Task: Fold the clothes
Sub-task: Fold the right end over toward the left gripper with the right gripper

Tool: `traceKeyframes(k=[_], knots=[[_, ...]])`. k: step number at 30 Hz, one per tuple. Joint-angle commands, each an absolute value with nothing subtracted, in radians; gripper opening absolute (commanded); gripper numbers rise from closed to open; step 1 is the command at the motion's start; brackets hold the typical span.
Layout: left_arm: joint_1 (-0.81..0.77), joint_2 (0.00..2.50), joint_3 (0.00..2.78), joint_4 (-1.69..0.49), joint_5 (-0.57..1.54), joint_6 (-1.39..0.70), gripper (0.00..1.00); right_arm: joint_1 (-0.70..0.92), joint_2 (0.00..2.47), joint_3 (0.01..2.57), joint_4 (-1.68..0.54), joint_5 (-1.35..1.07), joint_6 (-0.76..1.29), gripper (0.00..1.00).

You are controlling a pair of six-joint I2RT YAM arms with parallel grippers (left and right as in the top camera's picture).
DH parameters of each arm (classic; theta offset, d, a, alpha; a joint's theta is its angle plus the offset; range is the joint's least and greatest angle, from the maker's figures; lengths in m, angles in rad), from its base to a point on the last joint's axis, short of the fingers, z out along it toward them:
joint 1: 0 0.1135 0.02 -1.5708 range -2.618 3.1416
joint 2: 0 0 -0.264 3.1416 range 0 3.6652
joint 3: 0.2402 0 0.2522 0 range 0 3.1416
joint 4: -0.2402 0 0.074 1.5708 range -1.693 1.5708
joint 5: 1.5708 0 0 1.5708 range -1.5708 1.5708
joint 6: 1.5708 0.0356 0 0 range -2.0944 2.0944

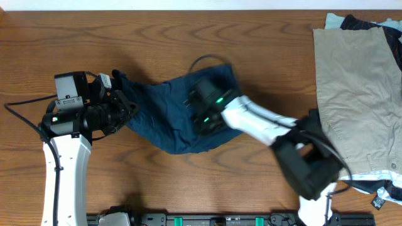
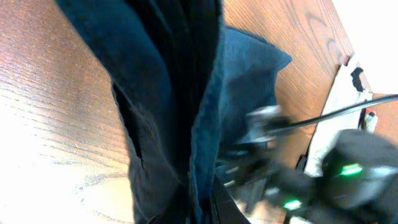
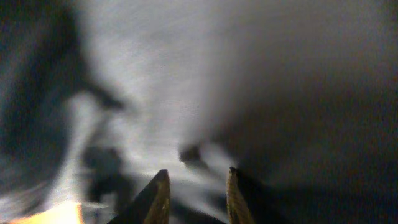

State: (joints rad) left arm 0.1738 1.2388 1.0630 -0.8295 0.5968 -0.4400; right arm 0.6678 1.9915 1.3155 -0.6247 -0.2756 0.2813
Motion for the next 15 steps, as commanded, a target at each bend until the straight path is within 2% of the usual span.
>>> traceKeyframes(k=[1,8,15], knots=[[0.170,1.231,1.089,-0.825,0.621,-0.430,0.06,0.562,1.891,1.343,-0.677,-0.113,0.283,0.34],[0.169,1.231,1.089,-0.825,0.622,-0.430,0.06,0.411,1.902,1.319,-0.795,-0.063,0.245,0.29],[0.086,1.232,1.089,-0.803,0.621,-0.430,0.06,0.388,1.945,1.238,-0.752,-0.059,0.245,0.28]])
